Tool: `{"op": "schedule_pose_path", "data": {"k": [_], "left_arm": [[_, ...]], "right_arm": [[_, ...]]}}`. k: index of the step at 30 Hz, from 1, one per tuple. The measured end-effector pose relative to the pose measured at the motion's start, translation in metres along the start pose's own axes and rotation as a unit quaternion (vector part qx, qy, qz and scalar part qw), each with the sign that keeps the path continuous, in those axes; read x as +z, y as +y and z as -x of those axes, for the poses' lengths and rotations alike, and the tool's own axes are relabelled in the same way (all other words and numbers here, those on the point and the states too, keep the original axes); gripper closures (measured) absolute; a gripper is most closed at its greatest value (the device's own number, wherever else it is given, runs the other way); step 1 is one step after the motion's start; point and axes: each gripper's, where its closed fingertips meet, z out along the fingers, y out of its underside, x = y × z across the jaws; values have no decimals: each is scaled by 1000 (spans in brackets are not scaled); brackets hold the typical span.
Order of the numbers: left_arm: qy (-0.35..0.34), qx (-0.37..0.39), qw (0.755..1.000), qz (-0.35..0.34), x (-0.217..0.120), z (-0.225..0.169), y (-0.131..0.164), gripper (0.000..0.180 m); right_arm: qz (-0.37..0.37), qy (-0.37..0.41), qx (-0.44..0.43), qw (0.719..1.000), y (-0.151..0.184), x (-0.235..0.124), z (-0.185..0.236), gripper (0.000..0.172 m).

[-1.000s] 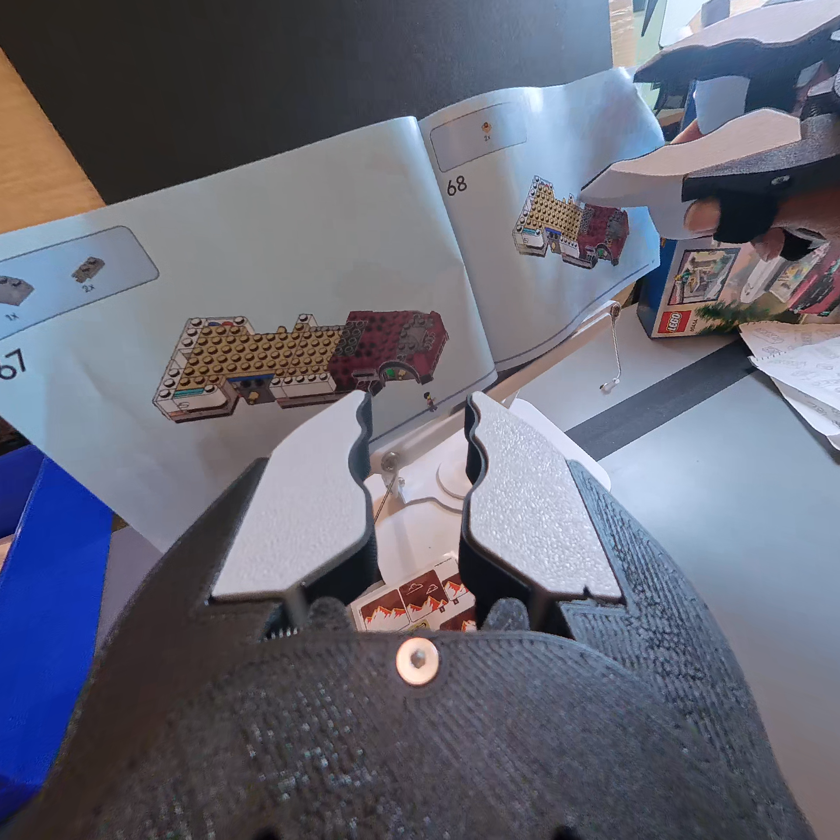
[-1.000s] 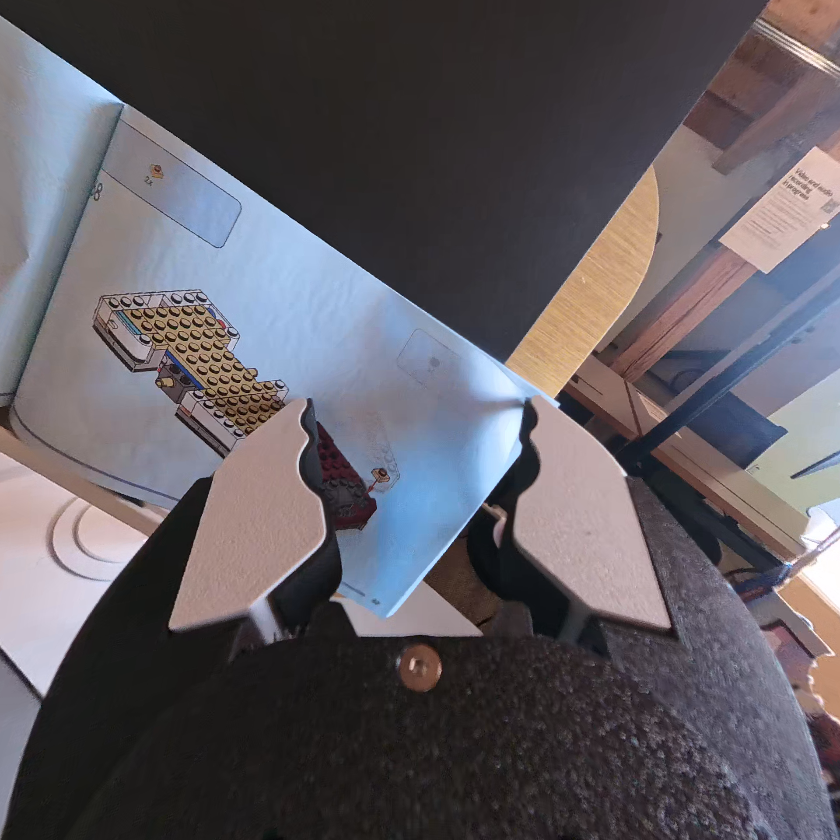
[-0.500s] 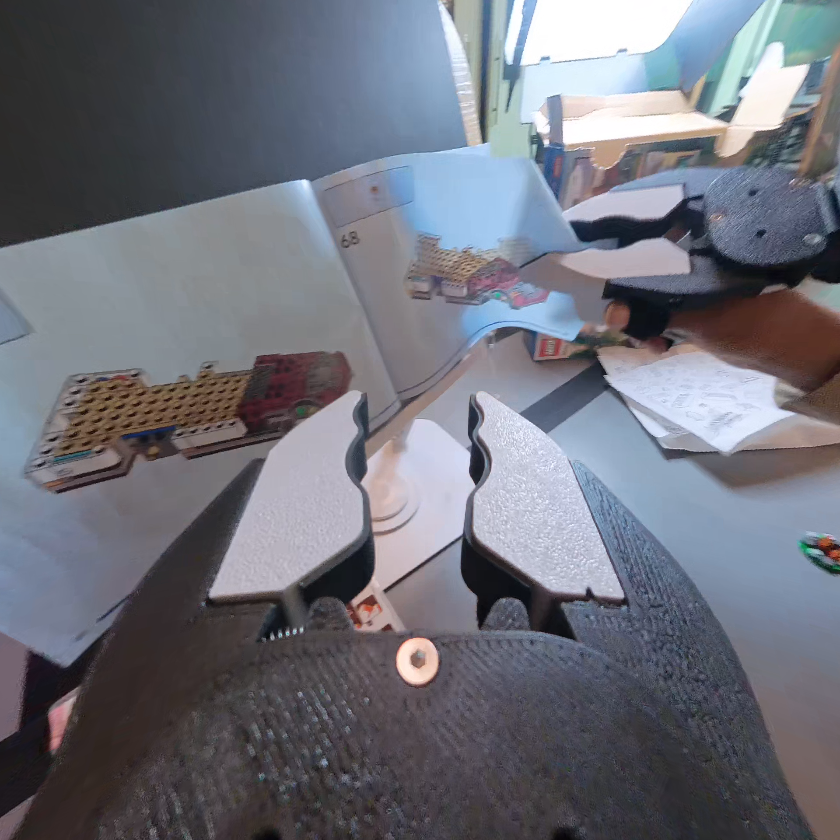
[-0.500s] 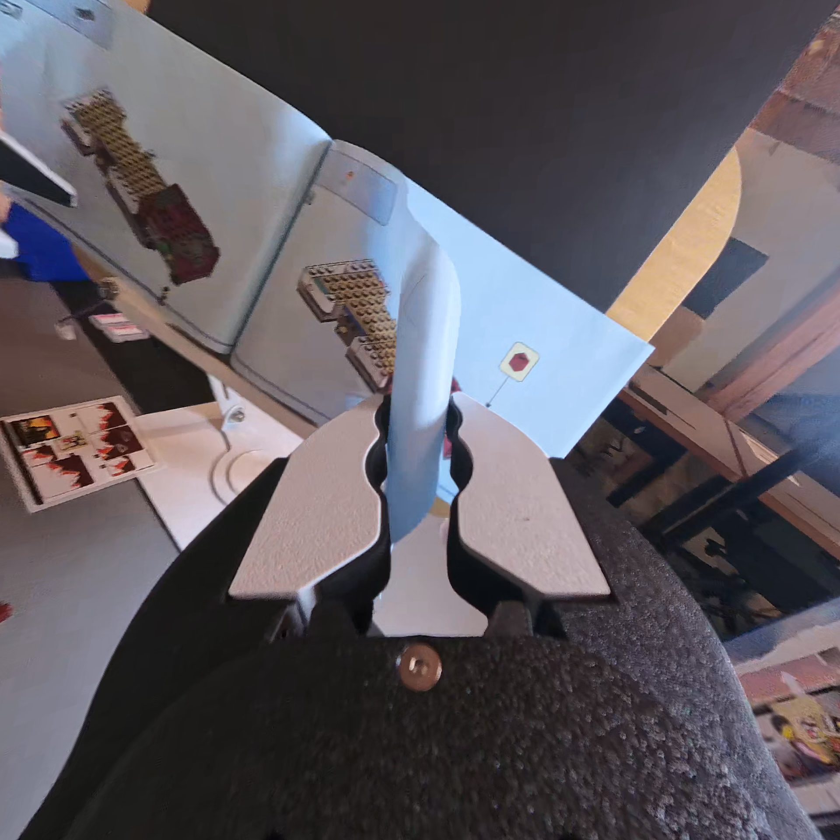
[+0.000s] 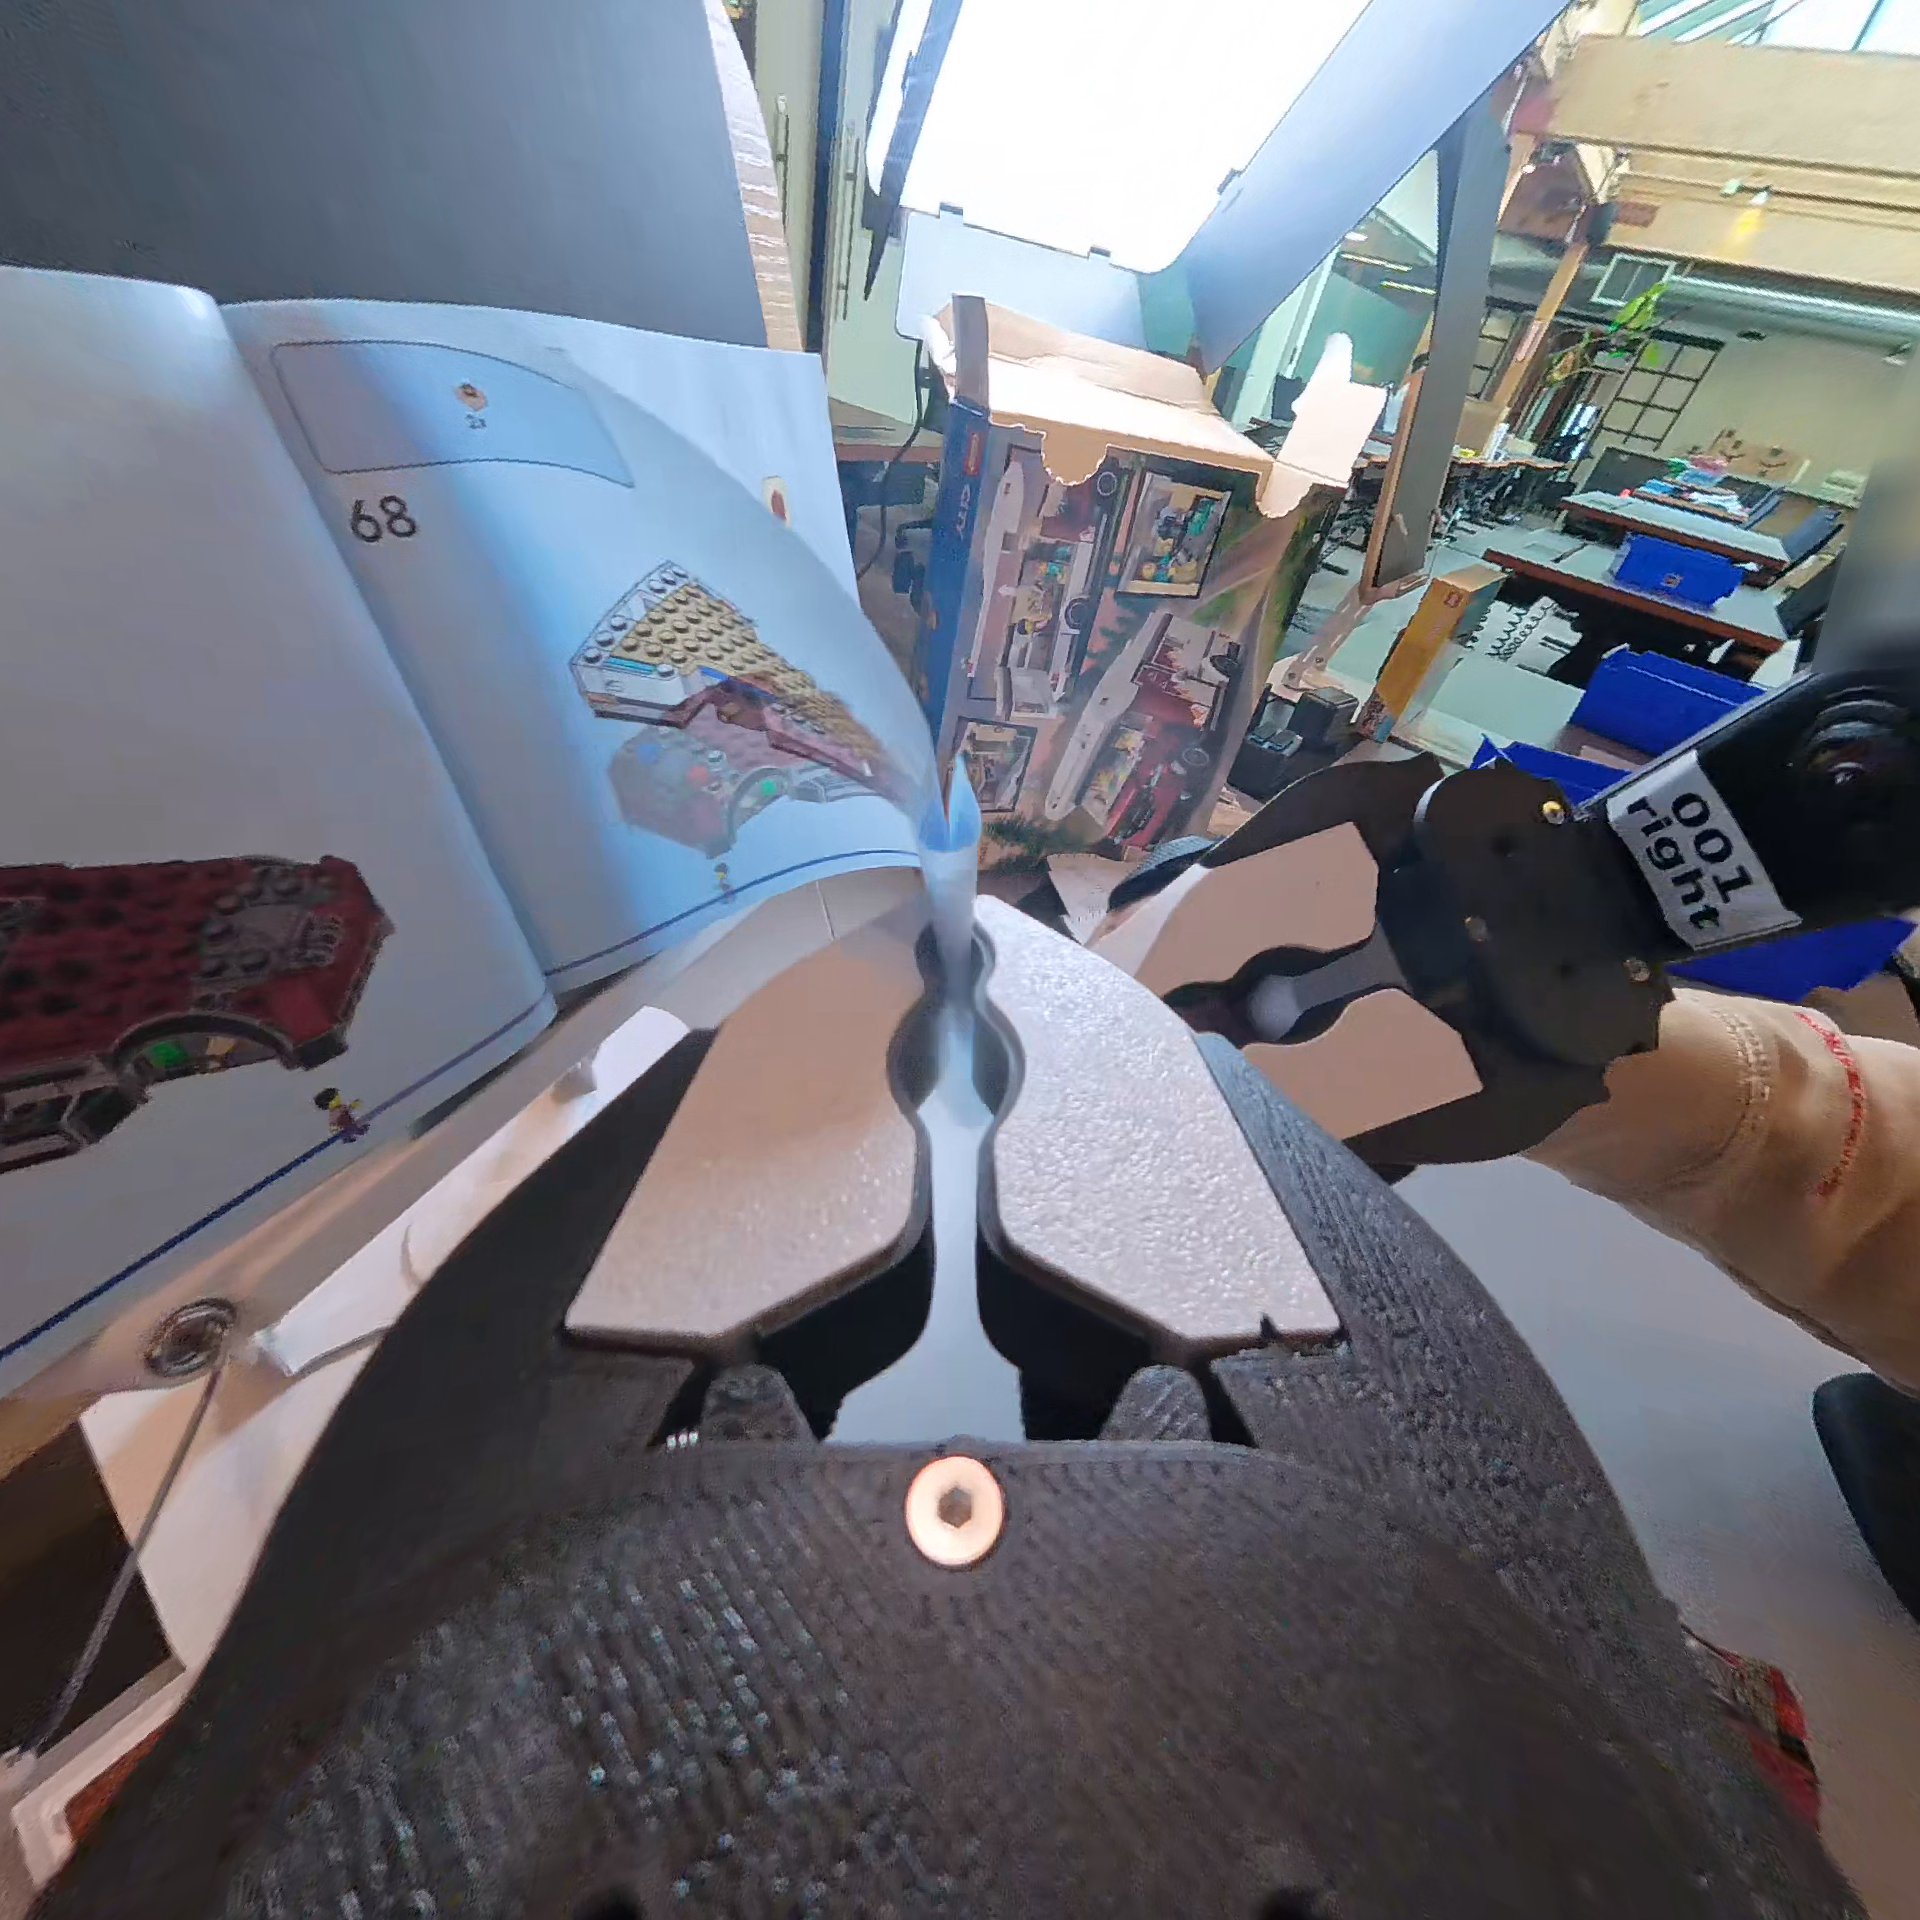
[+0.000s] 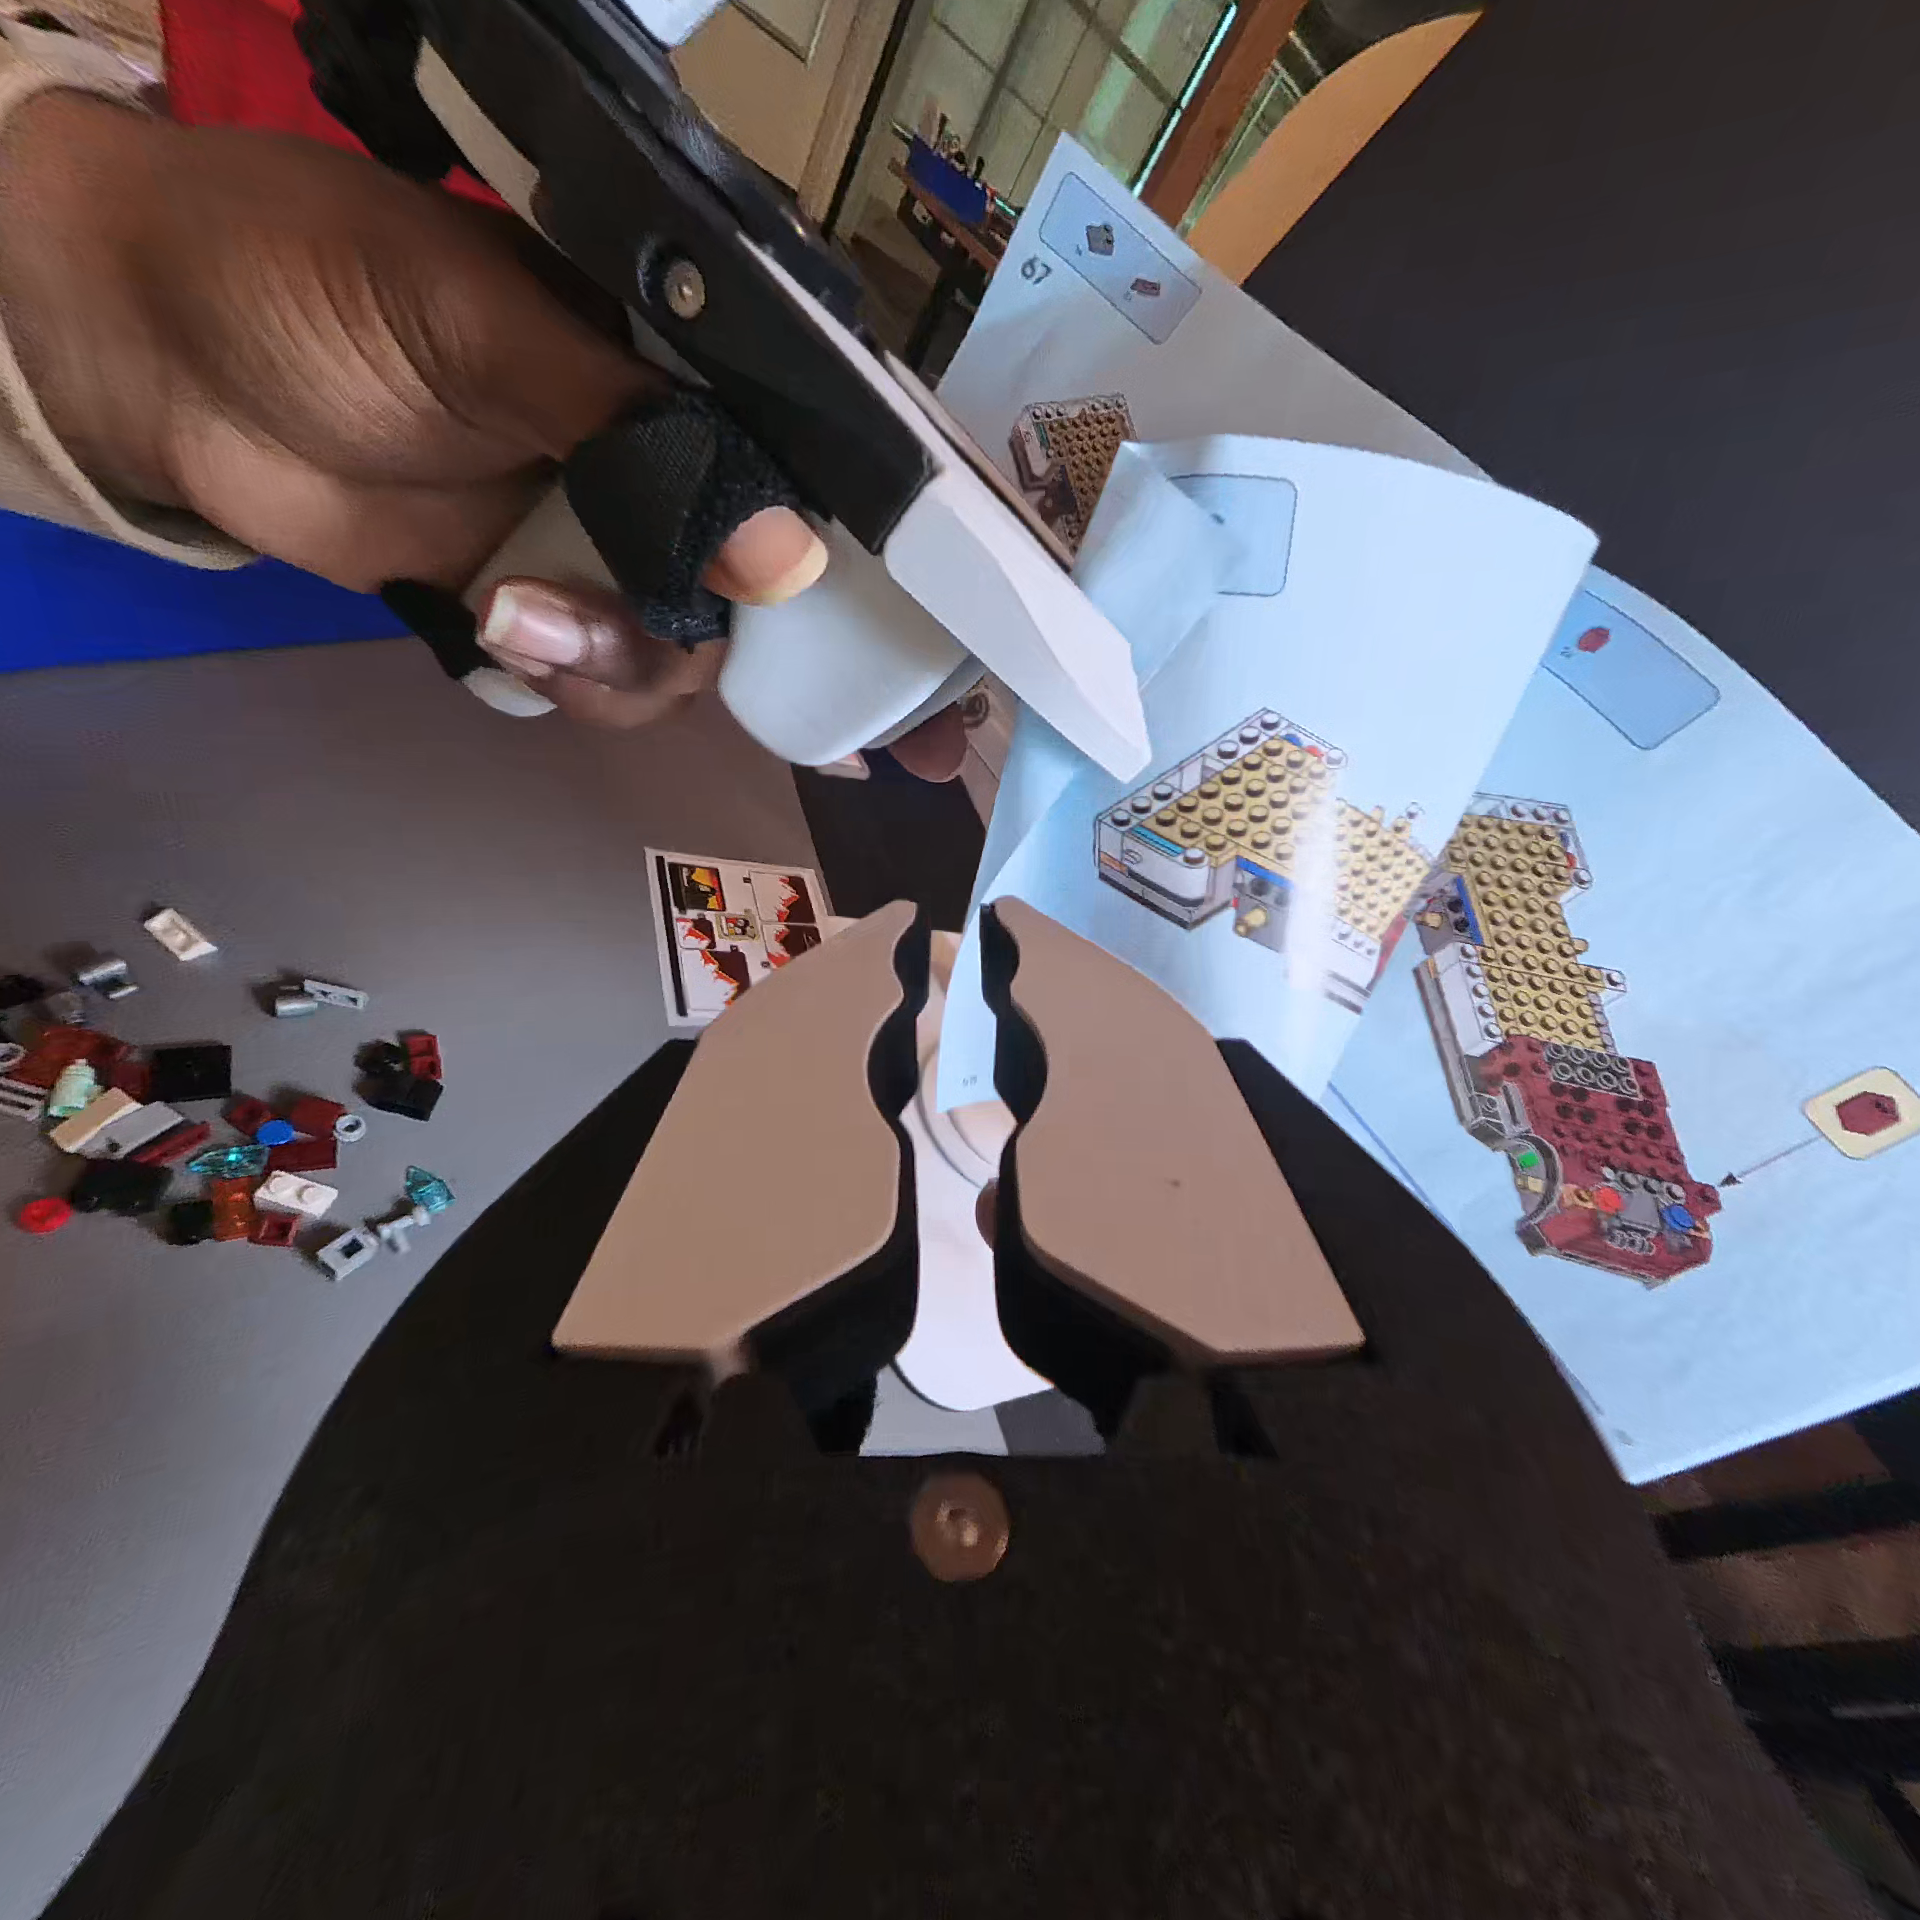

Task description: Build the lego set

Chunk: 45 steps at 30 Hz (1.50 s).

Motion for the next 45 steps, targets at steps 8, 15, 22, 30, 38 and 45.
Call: {"op": "schedule_pose_path", "data": {"k": [8,15,22,30,38,45], "left_arm": [[-2,14,1000,-6,-35,7,-5,178],[-4,61,998,-7,-54,6,-29,176],[56,78,994,-43,-70,-16,-72,153],[-130,44,978,-154,-160,54,-84,154],[-163,-194,960,-120,-143,74,9,152],[-135,-487,838,-206,-71,108,91,131]], "right_arm": [[12,42,27,999,1,-21,-37,139],[95,50,17,994,14,32,-77,151],[89,62,2,994,-5,78,-69,154],[138,87,-36,986,-3,107,-67,162],[180,106,-61,976,-9,126,-66,168],[201,96,-79,972,-10,134,-63,170]]}}
